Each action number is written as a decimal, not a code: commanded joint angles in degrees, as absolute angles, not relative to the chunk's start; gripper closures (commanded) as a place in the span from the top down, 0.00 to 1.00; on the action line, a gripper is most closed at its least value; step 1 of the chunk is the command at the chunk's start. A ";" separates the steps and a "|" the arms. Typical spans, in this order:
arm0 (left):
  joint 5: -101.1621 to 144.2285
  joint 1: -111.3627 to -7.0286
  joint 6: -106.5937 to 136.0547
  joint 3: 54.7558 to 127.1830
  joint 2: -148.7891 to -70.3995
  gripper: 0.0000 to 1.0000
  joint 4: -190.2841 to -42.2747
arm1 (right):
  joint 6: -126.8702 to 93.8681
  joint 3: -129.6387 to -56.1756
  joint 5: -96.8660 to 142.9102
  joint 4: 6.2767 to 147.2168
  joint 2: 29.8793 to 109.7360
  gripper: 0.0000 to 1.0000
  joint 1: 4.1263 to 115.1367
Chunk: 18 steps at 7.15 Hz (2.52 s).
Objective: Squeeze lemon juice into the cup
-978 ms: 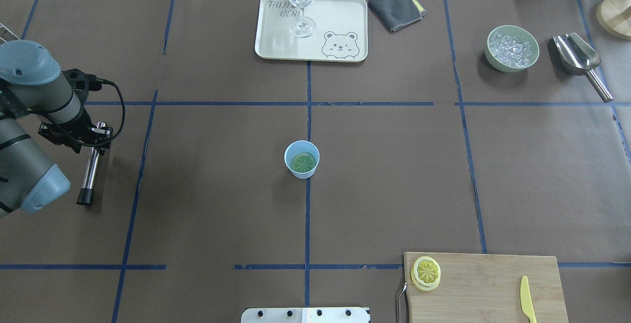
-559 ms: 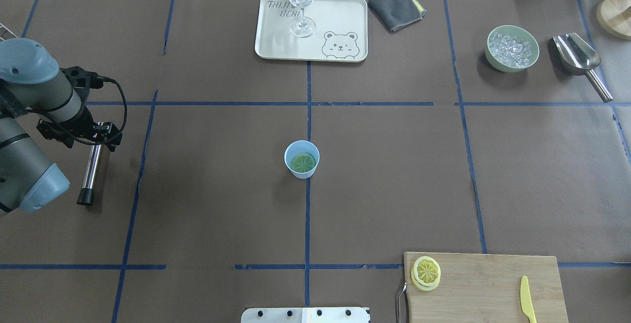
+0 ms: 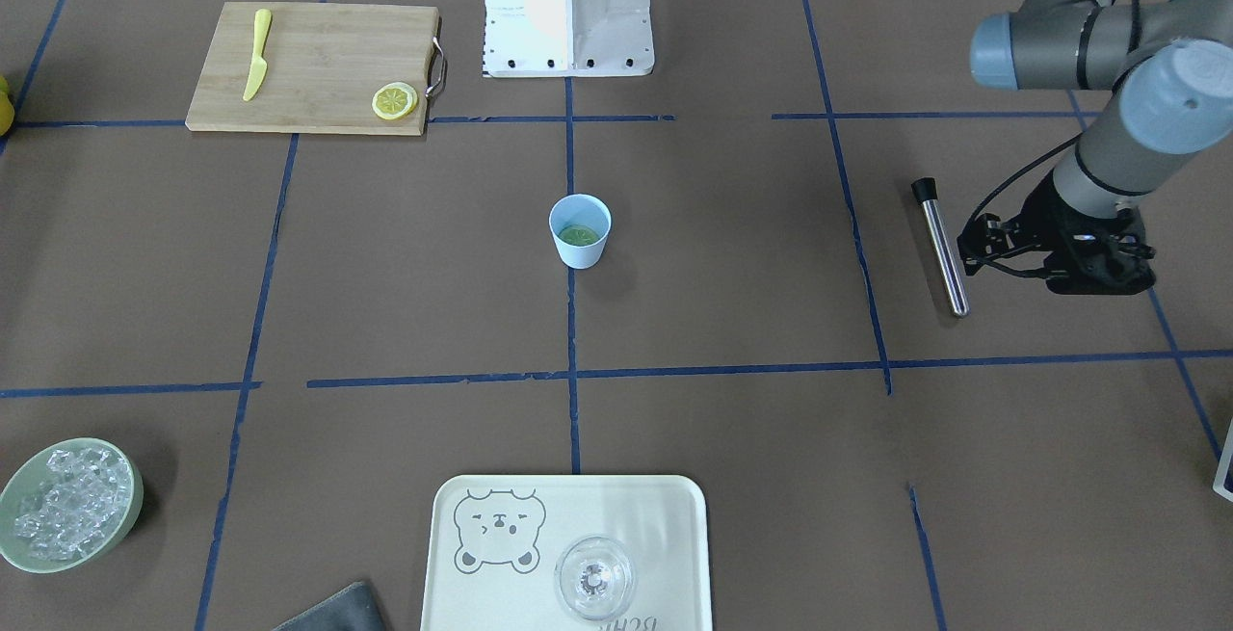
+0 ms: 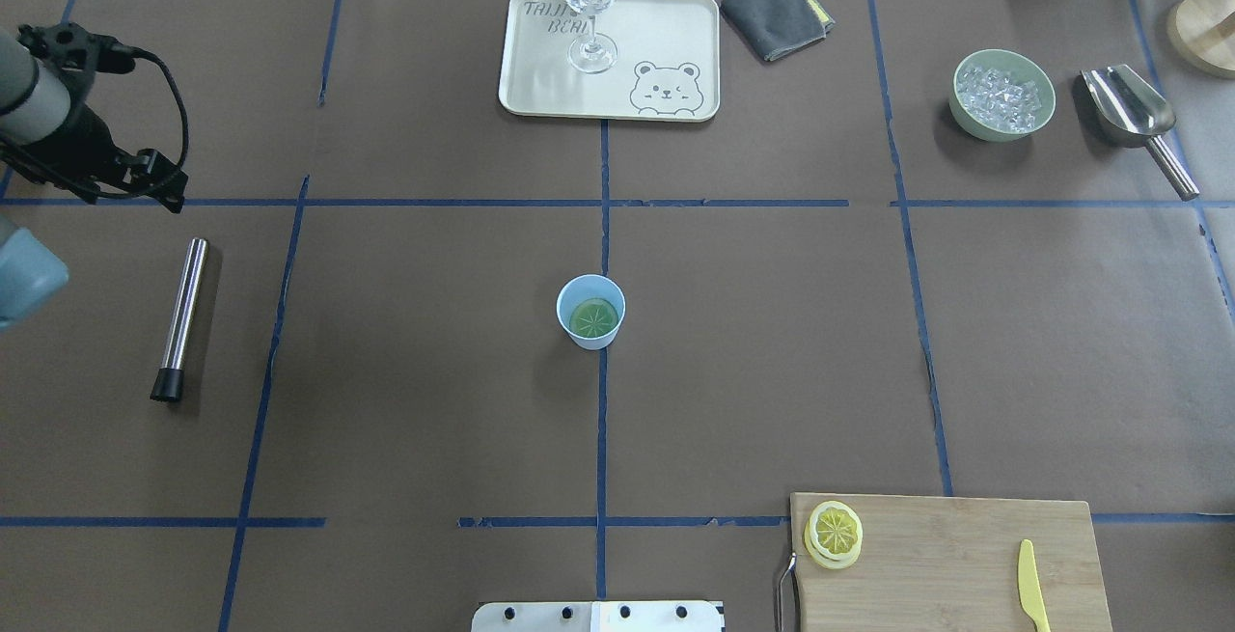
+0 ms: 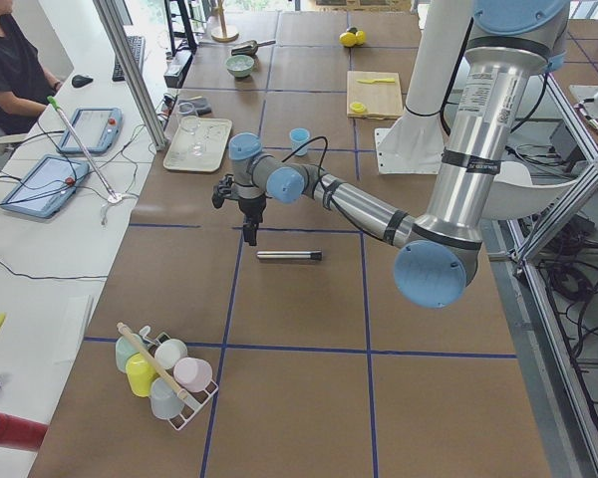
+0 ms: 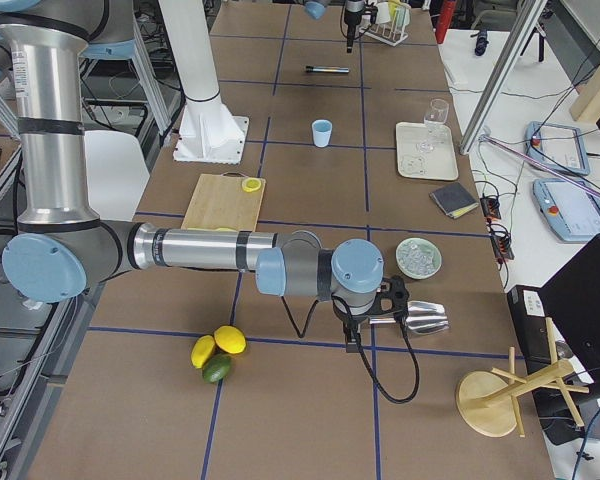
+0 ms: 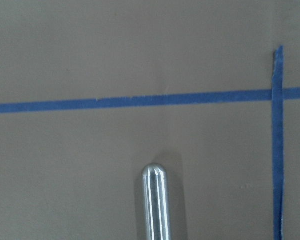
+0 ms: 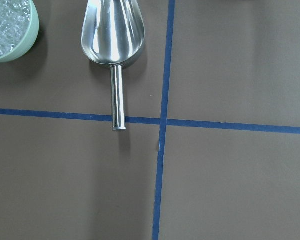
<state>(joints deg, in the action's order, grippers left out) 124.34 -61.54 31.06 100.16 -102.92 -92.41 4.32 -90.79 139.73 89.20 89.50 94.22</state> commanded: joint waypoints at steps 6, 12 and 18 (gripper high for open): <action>133.33 -81.46 6.95 98.35 -95.02 1.00 -92.11 | -8.26 -90.97 135.10 87.46 87.01 1.00 87.71; 133.42 -87.54 -5.45 95.63 -88.43 1.00 -92.20 | -7.56 -90.44 134.21 85.34 87.36 1.00 87.63; 133.68 -90.00 -4.75 93.69 -89.65 1.00 -92.20 | -7.56 -90.44 134.30 85.17 87.71 1.00 87.71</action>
